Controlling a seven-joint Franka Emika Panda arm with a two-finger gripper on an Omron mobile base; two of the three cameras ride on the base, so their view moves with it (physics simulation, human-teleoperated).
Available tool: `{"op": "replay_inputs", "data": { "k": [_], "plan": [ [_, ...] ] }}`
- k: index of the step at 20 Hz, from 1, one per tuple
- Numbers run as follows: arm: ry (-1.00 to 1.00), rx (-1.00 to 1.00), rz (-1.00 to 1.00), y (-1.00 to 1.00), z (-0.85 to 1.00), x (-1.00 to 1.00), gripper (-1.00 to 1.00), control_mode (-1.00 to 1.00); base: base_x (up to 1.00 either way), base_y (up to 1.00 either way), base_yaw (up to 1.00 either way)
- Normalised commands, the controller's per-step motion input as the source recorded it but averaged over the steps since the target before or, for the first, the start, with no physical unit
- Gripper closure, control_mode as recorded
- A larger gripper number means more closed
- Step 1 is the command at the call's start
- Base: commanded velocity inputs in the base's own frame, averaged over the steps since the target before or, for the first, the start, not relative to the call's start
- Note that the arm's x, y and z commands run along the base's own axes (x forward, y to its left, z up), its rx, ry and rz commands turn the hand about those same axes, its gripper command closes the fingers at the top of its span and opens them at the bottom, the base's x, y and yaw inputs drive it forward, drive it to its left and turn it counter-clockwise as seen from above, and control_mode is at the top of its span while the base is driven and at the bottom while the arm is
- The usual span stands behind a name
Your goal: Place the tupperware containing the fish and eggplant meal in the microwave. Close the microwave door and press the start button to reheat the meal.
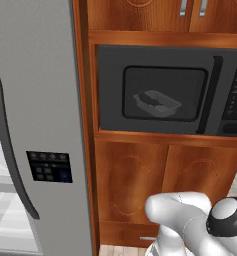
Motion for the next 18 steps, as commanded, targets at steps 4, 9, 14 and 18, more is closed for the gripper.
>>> {"op": "replay_inputs", "data": {
  "k": [4, 9, 14, 18],
  "plan": [
    [0.0, 0.01, -0.01, -0.02, -0.09, 0.27, 1.0, -1.0, 0.0, 0.0, 0.0],
    [0.0, 0.0, -0.03, 0.0, -0.06, 0.3, 1.0, -1.0, 0.0, 0.0, 0.0],
    [0.0, 0.0, -0.02, 0.0, -0.15, 0.29, 1.0, -1.0, 0.0, 0.0, 0.0],
    [0.0, 0.01, -0.02, -0.01, -0.22, 0.29, 1.0, -1.0, 0.0, 0.0, 0.0]
  ]
}}
